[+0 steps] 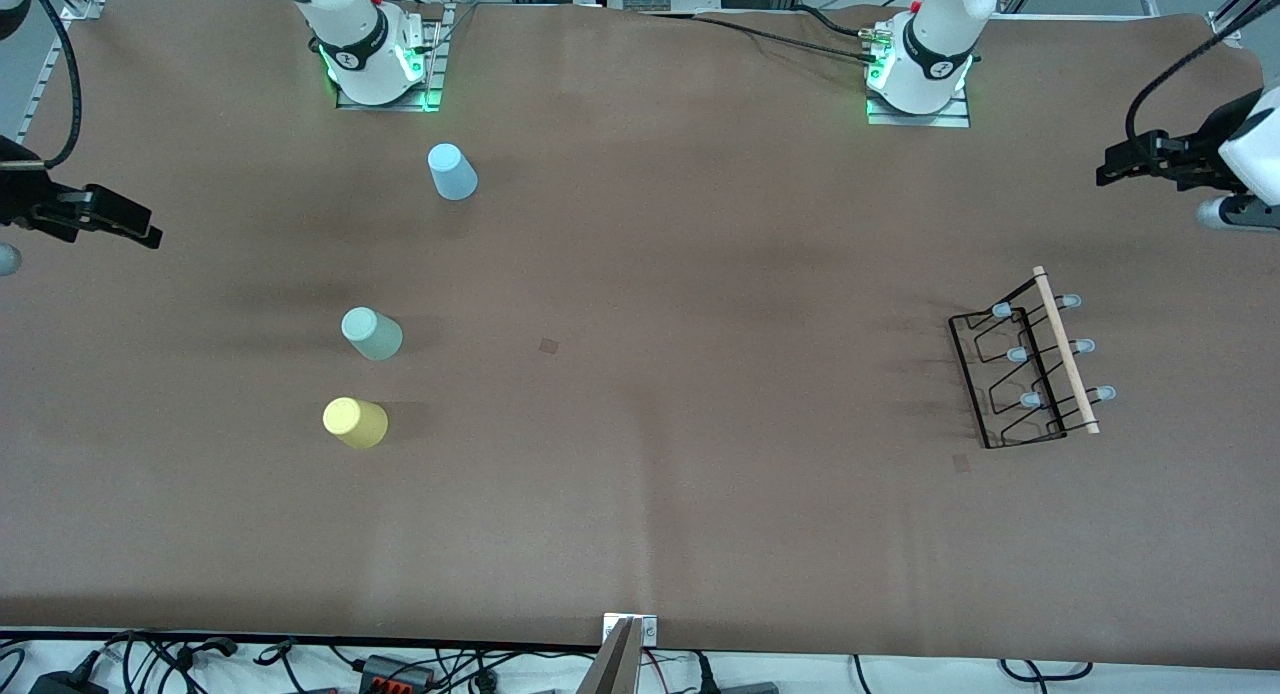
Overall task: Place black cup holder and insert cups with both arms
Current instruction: 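Reach the left gripper to the rack handle while the right gripper reaches the teal cup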
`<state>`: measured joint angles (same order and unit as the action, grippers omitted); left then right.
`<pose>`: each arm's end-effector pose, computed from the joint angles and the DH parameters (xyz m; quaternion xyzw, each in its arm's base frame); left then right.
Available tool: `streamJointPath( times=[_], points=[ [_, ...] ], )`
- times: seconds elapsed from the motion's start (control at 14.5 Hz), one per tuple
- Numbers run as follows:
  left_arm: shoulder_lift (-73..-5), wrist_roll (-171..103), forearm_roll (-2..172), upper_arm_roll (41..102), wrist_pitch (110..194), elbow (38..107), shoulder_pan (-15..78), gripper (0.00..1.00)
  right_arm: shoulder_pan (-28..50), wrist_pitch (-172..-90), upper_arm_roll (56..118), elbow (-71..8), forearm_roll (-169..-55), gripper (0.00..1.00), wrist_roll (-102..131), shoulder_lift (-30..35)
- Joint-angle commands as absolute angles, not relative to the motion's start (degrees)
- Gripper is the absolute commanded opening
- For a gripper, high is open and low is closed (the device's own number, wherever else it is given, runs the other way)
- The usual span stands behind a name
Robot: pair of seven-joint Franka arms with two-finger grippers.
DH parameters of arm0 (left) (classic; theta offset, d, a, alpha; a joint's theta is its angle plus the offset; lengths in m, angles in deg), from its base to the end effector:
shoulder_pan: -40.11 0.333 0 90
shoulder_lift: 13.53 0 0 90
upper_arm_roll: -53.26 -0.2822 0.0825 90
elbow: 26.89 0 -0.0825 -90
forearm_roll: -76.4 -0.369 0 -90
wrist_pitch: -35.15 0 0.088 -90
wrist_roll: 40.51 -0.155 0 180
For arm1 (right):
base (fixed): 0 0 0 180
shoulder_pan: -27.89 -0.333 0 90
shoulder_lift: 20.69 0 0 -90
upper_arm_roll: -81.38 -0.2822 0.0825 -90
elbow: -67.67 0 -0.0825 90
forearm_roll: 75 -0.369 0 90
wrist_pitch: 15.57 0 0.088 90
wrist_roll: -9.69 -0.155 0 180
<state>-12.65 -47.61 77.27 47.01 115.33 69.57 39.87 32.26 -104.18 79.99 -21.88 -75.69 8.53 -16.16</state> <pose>0.4946 0.0498 0.4898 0.9909 -0.0098 -0.1322 0.0237 0.5506 -0.0271 0.5012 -0.9982 0.0362 0.0476 0.0077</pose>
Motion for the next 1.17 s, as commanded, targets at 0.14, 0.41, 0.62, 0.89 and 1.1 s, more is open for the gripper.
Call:
streamJointPath(
  times=[0.14, 0.41, 0.62, 0.89, 1.1],
  points=[
    [-21.77, -47.45, 77.01, 46.84, 121.07, 66.97, 41.16, 1.0, 30.89, -97.49, 79.18, -22.41, -75.71, 1.0, 8.81, -12.79],
    [-27.05, -47.54, 77.1, 47.11, 139.96, 70.39, 42.84, 1.0, 28.69, -107.02, 79.1, -32.75, -75.97, 1.0, 8.81, -15.75],
    [-28.38, -47.45, 77.1, 47.11, 150.35, 77.76, 43.45, 0.96, 25.88, -119.51, 79.1, -43.92, -76.06, 1.0, 8.28, -19.02],
    [-28.47, -47.27, 77.1, 47.37, 160.3, 86.12, 43.36, 0.75, 25.17, -131.74, 79.1, -53.25, -76.06, 1.0, 8.28, -19.99],
    [-28.29, -48.15, 77.1, 47.37, 160.31, 87.28, 43.45, 0.52, 25.17, -137.36, 79.18, -56.16, -76.23, 1.0, 8.02, -19.9]
  ],
)
